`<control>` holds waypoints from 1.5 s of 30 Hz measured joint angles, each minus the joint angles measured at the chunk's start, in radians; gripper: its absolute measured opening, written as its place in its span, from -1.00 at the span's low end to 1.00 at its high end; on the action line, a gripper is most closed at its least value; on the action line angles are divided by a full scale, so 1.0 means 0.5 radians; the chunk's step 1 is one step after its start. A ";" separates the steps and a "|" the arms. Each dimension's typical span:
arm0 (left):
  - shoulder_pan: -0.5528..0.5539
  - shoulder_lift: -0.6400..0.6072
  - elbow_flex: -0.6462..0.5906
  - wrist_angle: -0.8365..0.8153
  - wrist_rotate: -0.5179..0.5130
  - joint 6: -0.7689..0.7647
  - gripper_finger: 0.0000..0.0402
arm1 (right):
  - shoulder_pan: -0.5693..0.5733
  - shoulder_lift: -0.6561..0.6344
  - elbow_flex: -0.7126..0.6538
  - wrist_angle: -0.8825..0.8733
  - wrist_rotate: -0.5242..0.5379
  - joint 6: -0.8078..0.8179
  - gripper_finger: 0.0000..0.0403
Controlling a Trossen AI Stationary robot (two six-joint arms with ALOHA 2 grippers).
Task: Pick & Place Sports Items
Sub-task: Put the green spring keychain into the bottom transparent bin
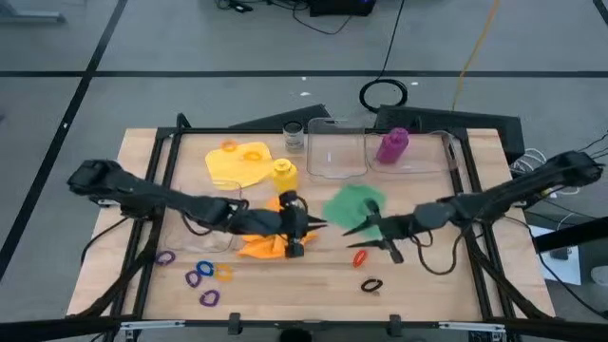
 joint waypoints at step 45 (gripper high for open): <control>0.024 0.280 0.001 0.379 0.213 0.093 -0.76 | 0.174 -0.001 -0.975 1.391 0.161 0.379 -0.85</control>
